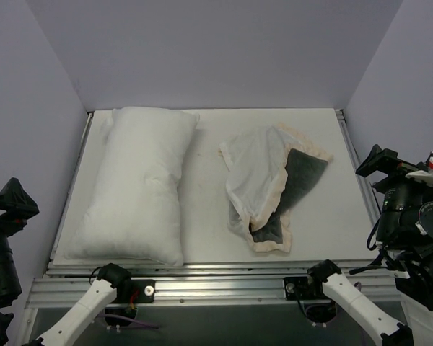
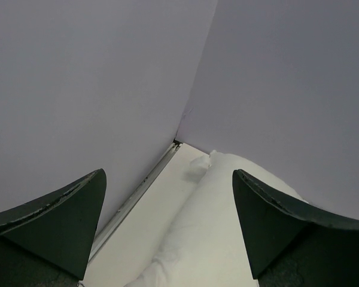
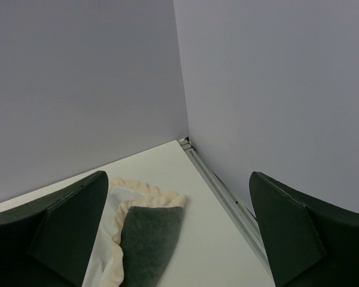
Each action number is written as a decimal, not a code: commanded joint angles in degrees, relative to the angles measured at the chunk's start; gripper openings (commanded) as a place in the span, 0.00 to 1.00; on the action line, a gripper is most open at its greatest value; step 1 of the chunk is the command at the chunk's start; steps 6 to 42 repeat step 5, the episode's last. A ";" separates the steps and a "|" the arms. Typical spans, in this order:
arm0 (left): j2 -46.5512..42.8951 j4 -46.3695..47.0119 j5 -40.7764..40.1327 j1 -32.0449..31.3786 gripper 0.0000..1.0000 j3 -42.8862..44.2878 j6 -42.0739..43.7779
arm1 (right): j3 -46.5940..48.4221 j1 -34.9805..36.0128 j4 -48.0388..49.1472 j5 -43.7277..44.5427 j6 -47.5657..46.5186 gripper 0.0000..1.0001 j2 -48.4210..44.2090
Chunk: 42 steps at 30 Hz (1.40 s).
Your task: Remove the pillowcase from the pillow
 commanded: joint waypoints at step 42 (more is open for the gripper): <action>-0.43 3.58 -2.22 -1.32 0.94 -0.54 0.61 | -0.84 1.39 3.55 2.67 -1.13 1.00 -0.27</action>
